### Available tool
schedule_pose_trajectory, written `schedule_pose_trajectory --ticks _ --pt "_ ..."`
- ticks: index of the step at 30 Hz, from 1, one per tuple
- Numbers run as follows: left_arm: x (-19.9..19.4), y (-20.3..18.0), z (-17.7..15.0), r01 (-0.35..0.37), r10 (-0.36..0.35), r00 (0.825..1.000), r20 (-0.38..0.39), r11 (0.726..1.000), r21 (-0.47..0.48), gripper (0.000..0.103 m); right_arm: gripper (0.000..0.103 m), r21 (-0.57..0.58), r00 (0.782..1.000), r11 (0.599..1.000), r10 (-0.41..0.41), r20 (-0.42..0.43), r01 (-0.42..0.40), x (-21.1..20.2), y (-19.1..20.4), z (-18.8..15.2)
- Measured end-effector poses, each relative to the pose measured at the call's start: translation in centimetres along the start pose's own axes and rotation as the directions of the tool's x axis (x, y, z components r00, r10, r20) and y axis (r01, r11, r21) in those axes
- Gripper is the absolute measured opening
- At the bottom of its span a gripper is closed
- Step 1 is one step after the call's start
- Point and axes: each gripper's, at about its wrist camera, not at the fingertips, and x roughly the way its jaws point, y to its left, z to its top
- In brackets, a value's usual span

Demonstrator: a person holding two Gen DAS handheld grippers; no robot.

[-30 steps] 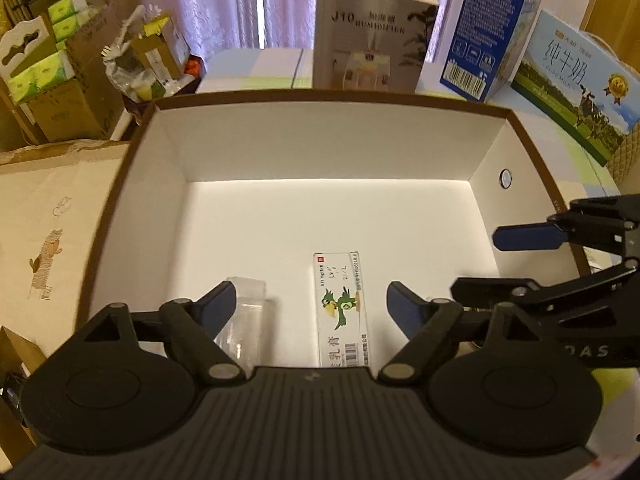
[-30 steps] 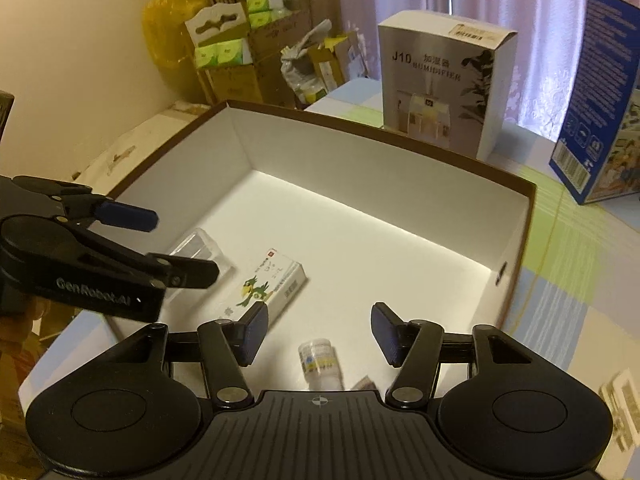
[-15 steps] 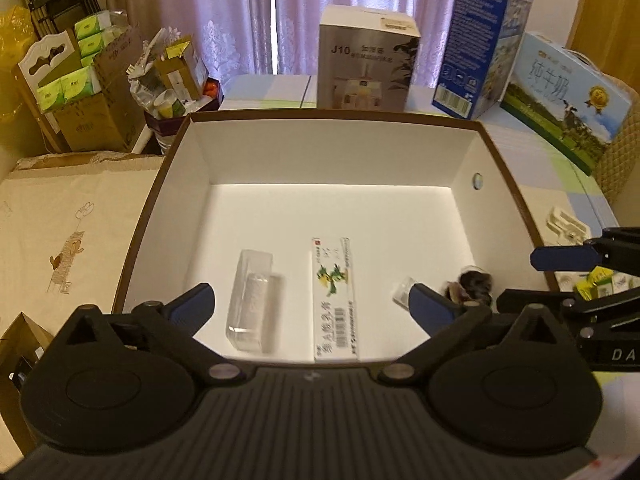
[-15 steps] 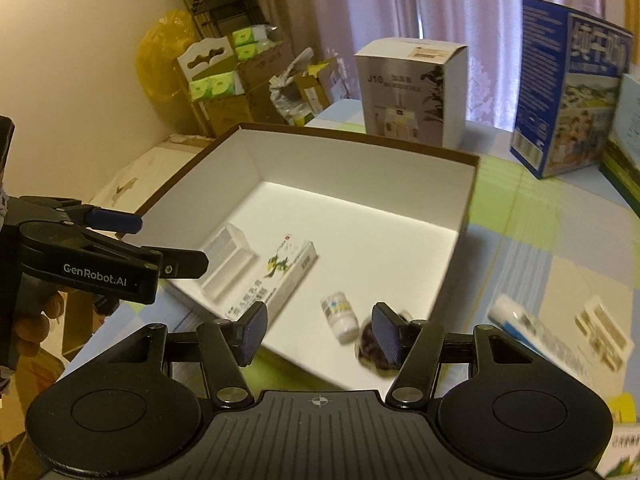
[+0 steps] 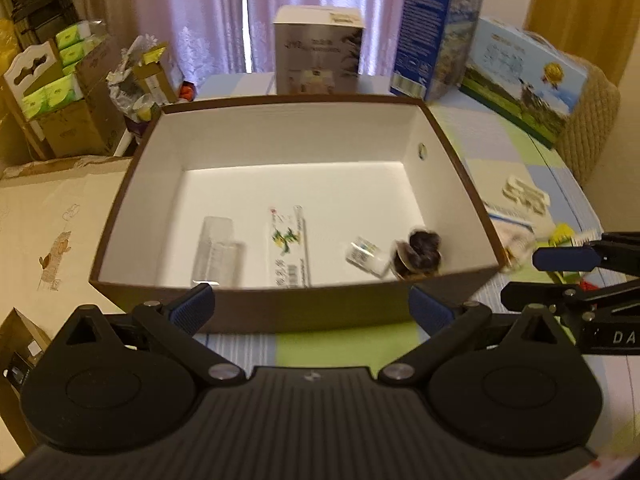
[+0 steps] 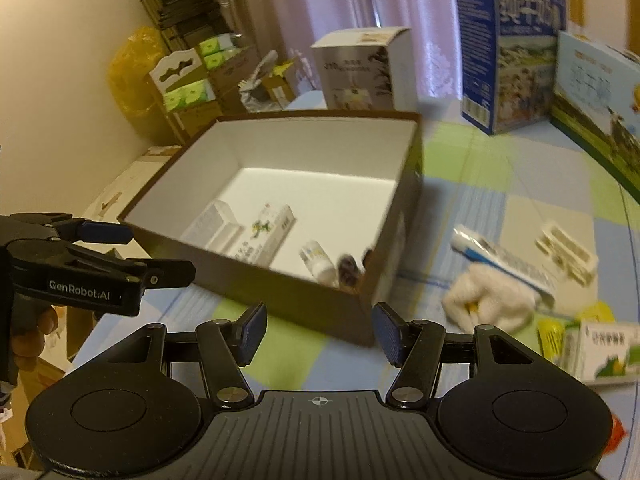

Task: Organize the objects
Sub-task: 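Withdraw both tools from the box toward the items on the table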

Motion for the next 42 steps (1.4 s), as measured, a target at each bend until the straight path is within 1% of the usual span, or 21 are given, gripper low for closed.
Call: schedule_pose_trajectory --ticks 4,11,23,29,35,38,42 --pt "-0.1 -2.0 -1.1 0.027 -0.026 1.000 -0.016 0.999 0.042 0.102 0.056 0.038 1.000 0.999 -0.022 -0.011 0.023 -1.4 -1.1 -1.5" --pt "-0.1 -5.4 -2.8 0.083 -0.080 0.996 -0.046 0.994 0.075 0.102 0.056 0.095 0.997 0.992 -0.078 -0.025 0.080 -3.9 -3.3 -4.0" --pt "0.4 -11.4 -4.1 0.164 -0.153 0.984 -0.088 0.977 0.137 0.101 0.056 0.194 0.984 0.965 -0.165 -0.060 0.174 -8.0 -8.1 -8.0" --pt "1.0 -14.6 -4.4 0.209 -0.191 0.975 -0.110 0.959 0.190 0.101 0.056 0.255 0.974 0.940 -0.214 -0.069 0.225 -10.2 -10.8 -9.7" --pt "1.9 -18.3 -4.7 0.262 -0.236 0.963 -0.129 0.933 0.247 0.099 0.056 0.305 0.964 0.915 -0.252 -0.079 0.265 -12.2 -13.5 -11.3" --pt "2.5 -20.3 -4.8 0.292 -0.260 0.954 -0.150 0.919 0.264 0.097 0.056 0.330 0.960 0.901 -0.268 -0.084 0.280 -13.1 -14.8 -12.0" --pt "3.2 -22.7 -4.8 0.313 -0.275 0.947 -0.166 0.908 0.278 0.096 0.056 0.358 0.955 0.885 -0.283 -0.091 0.296 -14.0 -16.5 -12.8"
